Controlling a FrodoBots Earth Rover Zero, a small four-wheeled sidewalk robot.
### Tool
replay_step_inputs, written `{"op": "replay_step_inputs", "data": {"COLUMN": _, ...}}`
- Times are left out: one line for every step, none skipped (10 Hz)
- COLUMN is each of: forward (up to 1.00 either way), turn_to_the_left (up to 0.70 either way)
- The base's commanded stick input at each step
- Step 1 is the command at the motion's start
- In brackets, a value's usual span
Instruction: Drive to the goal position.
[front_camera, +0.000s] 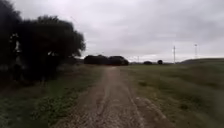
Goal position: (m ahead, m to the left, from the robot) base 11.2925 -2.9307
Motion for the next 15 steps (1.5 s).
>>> {"op": "replay_step_inputs", "data": {"forward": 0.70, "turn_to_the_left": 0.00}}
{"op": "replay_step_inputs", "data": {"forward": 0.70, "turn_to_the_left": 0.00}}
{"op": "replay_step_inputs", "data": {"forward": 0.70, "turn_to_the_left": 0.00}}
{"op": "replay_step_inputs", "data": {"forward": 0.70, "turn_to_the_left": 0.00}}
{"op": "replay_step_inputs", "data": {"forward": 0.70, "turn_to_the_left": 0.00}}
{"op": "replay_step_inputs", "data": {"forward": 0.70, "turn_to_the_left": 0.00}}
{"op": "replay_step_inputs", "data": {"forward": 0.70, "turn_to_the_left": 0.00}}
{"op": "replay_step_inputs", "data": {"forward": 0.70, "turn_to_the_left": 0.00}}
{"op": "replay_step_inputs", "data": {"forward": 0.70, "turn_to_the_left": 0.00}}
{"op": "replay_step_inputs", "data": {"forward": 0.70, "turn_to_the_left": 0.00}}
{"op": "replay_step_inputs", "data": {"forward": 0.70, "turn_to_the_left": 0.00}}
{"op": "replay_step_inputs", "data": {"forward": 0.70, "turn_to_the_left": 0.00}}
{"op": "replay_step_inputs", "data": {"forward": 0.70, "turn_to_the_left": 0.00}}
{"op": "replay_step_inputs", "data": {"forward": 0.70, "turn_to_the_left": 0.00}}
{"op": "replay_step_inputs", "data": {"forward": 0.70, "turn_to_the_left": 0.00}}
